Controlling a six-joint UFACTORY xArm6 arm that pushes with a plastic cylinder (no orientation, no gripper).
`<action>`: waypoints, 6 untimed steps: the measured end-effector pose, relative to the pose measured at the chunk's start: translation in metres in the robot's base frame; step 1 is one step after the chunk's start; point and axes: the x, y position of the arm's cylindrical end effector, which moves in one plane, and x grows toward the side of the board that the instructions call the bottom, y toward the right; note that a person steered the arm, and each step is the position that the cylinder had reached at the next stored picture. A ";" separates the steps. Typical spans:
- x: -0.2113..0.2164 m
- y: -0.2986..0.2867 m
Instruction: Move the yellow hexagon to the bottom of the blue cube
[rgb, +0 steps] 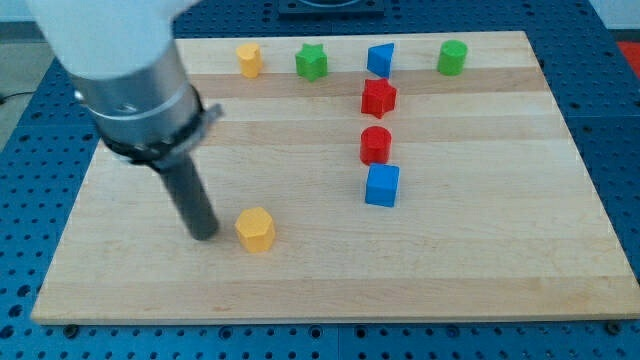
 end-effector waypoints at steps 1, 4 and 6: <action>0.013 0.072; 0.031 0.178; 0.015 0.097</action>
